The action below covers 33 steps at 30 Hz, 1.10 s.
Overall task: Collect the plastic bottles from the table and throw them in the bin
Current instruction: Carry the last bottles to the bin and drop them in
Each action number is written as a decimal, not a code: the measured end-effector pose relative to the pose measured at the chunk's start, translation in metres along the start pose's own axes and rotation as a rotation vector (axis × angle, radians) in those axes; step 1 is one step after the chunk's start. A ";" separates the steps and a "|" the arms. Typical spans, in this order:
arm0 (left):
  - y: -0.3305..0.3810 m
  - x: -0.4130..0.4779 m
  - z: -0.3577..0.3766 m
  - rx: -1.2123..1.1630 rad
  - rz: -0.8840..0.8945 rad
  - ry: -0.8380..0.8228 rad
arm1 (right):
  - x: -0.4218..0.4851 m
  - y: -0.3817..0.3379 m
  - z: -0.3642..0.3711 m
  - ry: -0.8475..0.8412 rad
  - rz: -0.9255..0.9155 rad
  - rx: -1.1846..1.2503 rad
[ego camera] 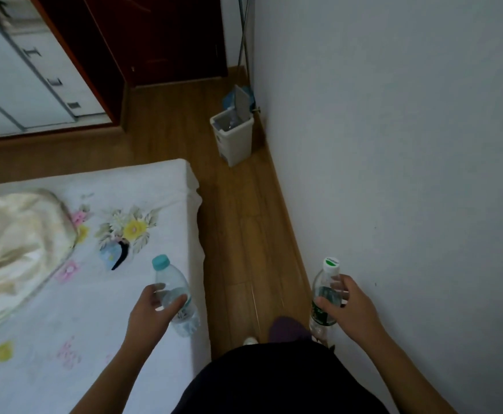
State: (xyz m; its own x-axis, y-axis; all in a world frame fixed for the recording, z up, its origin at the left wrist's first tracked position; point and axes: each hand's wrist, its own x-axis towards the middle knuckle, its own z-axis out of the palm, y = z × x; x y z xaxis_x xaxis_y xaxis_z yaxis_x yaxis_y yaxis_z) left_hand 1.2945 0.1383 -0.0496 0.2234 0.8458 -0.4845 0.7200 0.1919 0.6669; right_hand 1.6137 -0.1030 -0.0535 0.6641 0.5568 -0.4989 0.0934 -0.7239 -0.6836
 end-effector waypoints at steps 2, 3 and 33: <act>0.028 0.029 0.000 -0.005 0.043 -0.005 | 0.025 -0.013 -0.003 -0.013 0.026 0.002; 0.041 0.043 0.001 -0.006 0.059 -0.007 | 0.039 -0.019 -0.005 -0.019 0.032 0.002; 0.232 0.477 -0.081 -0.128 -0.250 0.224 | 0.549 -0.429 0.046 -0.280 -0.169 -0.085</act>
State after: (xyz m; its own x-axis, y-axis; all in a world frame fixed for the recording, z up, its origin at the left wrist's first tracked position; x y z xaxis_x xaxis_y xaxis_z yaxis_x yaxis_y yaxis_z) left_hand 1.5151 0.6268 -0.0803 -0.1089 0.8500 -0.5154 0.6428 0.4557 0.6158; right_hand 1.9042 0.5313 -0.0586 0.4055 0.7533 -0.5178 0.2542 -0.6370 -0.7277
